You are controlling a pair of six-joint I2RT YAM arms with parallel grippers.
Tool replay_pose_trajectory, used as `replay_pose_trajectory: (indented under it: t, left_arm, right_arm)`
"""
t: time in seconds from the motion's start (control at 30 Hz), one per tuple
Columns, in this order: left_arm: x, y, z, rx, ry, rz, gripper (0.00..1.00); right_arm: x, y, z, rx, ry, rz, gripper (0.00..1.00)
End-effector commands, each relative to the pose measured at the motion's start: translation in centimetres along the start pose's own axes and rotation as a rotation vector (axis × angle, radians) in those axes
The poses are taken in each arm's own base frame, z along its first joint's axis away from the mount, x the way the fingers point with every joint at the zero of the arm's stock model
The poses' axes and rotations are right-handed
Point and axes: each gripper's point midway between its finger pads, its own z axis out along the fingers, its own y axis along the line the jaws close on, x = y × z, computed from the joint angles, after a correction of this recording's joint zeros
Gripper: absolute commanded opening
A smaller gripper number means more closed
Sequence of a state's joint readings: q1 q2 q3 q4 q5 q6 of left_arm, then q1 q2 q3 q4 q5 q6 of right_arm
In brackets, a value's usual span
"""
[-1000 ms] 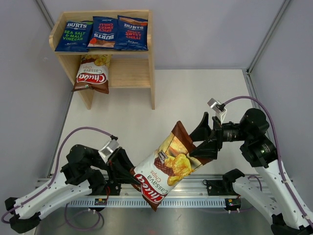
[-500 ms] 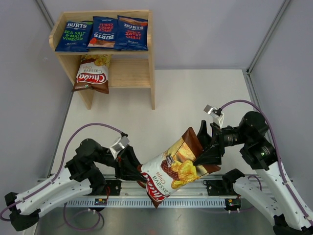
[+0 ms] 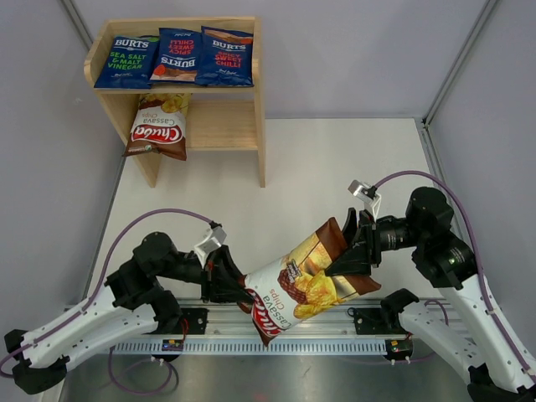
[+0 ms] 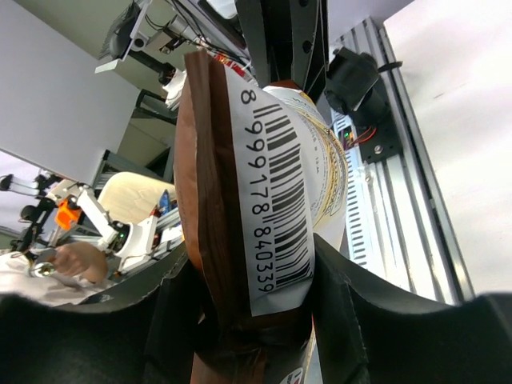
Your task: Place and organize the chips bags onto the shelf
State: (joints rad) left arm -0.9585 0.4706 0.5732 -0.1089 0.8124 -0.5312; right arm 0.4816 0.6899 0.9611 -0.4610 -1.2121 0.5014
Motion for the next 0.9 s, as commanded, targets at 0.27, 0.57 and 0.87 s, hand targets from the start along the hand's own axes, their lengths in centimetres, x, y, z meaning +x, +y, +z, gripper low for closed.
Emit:
replay_pose_trajectory:
  t: [0.27,0.57,0.87]
  left_arm:
    - [-8.3,0.0,-2.1,-0.228,-0.279,0.105,0.45]
    - [-11.8,0.1,-4.7,-0.339,-0.504,0.139,0.99]
    - [-12.2,3.9,-10.6,-0.627,-0.77,0.052,0.99]
  right_arm:
    - [-2.3,1.6,-0.1,0.001,-0.077,-0.113,0.0]
    - [-5.1,3.7,-0.1,-0.058,-0.18,-0.193,0.0]
    - [-7.7,3.9,0.0,-0.022,-0.261,-0.166,0.0]
